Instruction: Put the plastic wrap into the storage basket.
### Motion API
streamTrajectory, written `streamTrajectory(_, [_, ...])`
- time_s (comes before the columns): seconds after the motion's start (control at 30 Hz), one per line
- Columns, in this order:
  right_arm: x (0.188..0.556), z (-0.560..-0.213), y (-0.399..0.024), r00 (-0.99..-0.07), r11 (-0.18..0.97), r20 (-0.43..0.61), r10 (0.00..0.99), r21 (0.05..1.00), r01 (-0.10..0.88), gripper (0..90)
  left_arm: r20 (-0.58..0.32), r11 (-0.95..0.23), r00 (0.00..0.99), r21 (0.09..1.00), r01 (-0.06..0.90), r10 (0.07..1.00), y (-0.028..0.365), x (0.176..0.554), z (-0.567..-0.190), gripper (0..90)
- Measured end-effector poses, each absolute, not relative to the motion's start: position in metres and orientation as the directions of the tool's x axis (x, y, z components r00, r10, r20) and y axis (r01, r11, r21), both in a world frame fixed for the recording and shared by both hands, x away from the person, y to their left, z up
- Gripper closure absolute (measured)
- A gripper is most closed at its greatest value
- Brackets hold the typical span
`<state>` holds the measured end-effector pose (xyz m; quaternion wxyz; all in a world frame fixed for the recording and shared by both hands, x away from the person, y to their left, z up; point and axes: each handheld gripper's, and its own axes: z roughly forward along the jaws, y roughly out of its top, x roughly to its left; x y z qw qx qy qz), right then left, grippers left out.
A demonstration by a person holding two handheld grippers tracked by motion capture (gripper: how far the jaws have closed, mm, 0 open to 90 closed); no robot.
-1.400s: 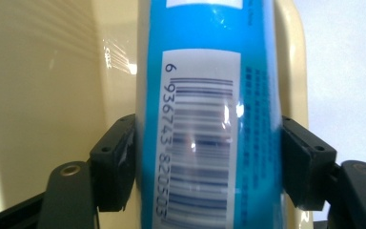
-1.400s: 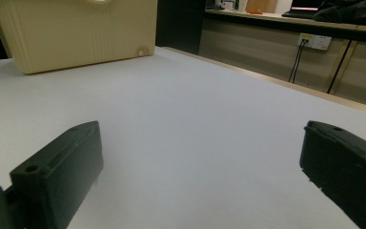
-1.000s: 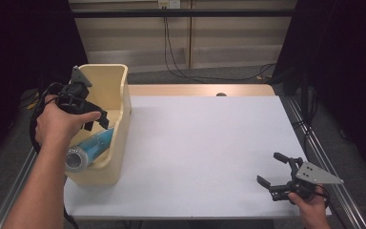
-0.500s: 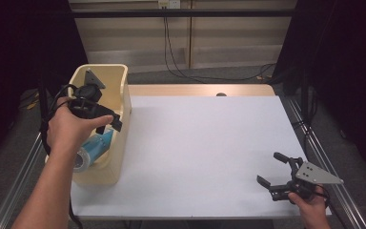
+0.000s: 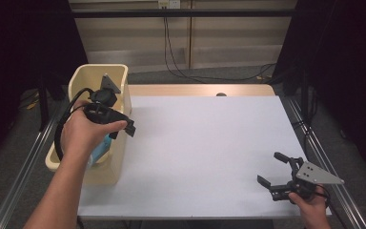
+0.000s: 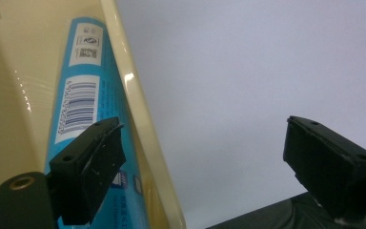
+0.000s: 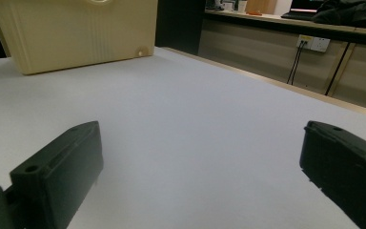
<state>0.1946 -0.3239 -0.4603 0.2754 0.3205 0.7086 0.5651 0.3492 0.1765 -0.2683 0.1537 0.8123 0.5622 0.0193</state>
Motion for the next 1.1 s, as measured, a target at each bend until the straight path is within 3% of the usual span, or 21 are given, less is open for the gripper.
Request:
streamTrajectory(0.67, [0.194, -0.459, -0.322, -0.642, 0.158, -0.032, 0.766, 0.978, 0.139, 0.2, -0.136, -0.322, 0.371, 0.287, 0.902, 0.918, 0.169, 0.333, -0.245, 10.2])
streamTrajectory(1.1, [0.193, -0.459, -0.321, -0.641, 0.157, -0.030, 0.767, 0.978, 0.141, 0.2, -0.177, -0.383, 0.443, 0.290, 0.877, 0.879, 0.129, 0.332, -0.256, 9.1])
